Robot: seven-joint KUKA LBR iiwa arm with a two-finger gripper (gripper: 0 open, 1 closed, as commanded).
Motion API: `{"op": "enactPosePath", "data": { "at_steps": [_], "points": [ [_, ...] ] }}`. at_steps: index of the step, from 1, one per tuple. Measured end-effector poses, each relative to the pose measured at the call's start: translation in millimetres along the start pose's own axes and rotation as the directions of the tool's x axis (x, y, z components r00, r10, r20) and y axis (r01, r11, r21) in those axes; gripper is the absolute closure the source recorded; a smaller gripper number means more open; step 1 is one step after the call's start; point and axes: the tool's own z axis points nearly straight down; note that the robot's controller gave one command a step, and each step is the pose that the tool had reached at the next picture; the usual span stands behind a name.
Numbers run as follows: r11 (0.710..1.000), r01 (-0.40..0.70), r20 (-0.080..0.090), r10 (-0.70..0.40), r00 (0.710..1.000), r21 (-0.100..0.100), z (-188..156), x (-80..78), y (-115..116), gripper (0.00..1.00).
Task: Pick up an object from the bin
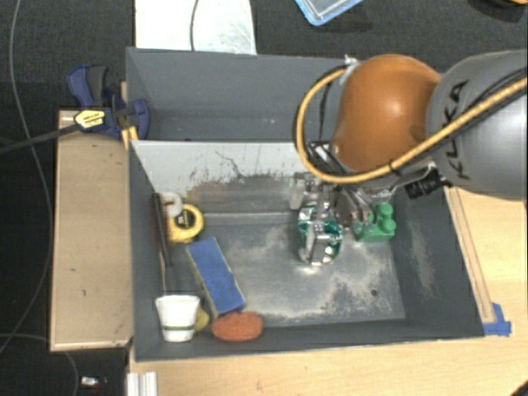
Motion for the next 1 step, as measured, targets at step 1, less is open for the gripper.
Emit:
{"op": "enactPosePath", "data": {
  "at_steps": [1],
  "points": [
    [1.0,-0.003,0.008,0.003,1.0,-0.001,-4.7,-1.2,-0.6,0.0]
  ]
}}
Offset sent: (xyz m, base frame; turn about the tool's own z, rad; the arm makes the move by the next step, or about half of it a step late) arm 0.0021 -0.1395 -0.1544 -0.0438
